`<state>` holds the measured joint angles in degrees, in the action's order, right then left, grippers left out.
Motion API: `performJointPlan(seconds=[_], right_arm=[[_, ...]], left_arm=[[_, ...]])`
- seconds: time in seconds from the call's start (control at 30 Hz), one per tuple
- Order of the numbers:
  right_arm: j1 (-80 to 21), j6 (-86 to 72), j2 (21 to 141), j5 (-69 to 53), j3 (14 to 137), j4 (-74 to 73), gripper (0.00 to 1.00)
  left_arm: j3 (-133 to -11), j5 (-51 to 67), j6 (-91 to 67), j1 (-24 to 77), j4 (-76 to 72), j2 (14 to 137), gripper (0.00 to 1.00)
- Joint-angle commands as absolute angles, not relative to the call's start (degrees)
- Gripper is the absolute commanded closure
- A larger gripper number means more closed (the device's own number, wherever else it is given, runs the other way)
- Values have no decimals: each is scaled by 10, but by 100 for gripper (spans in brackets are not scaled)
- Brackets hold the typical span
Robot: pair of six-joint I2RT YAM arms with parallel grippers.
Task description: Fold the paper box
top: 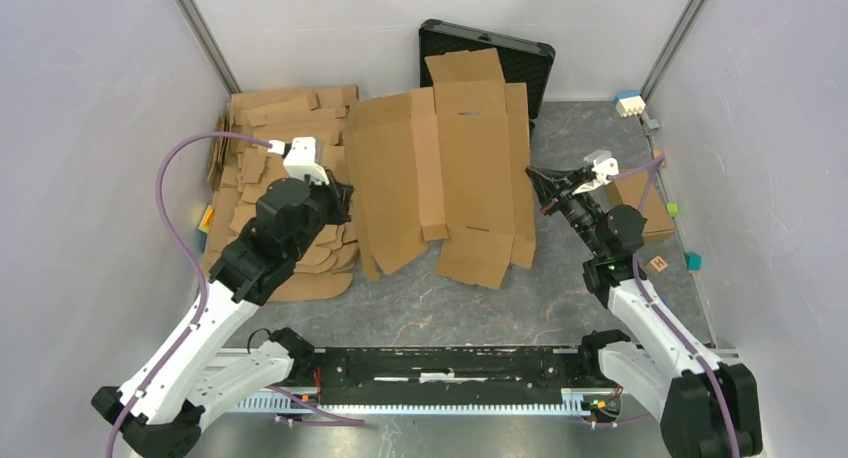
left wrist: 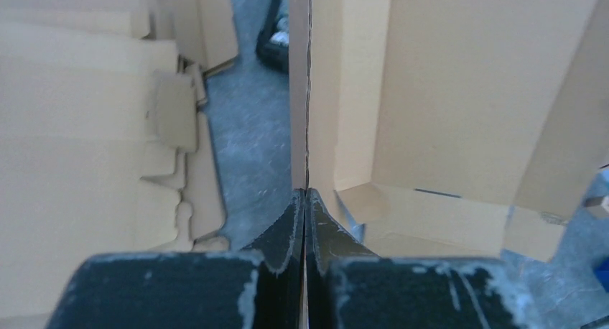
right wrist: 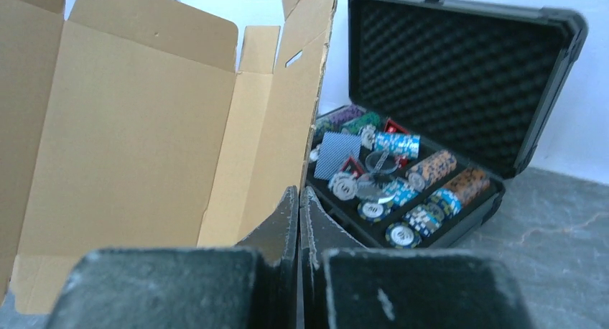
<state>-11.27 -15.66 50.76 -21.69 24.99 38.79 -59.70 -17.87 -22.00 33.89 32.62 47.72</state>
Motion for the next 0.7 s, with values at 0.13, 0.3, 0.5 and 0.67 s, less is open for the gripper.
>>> performJointPlan(seconds=[0.13,0.3,0.5,0.67], right_arm=[[-118,-83,621,-213,255,593,100],[-118,-22,678,-181,239,553,100],[-118,11,681,-177,167,588,75],[-117,1,679,-183,144,605,71]], left_arm=[[-474,-236,-63,411,-55,488,98],[-402,-262,-23,461,-146,515,98],[-339,-272,-45,474,-152,488,98],[-294,-270,-64,483,-150,452,98]])
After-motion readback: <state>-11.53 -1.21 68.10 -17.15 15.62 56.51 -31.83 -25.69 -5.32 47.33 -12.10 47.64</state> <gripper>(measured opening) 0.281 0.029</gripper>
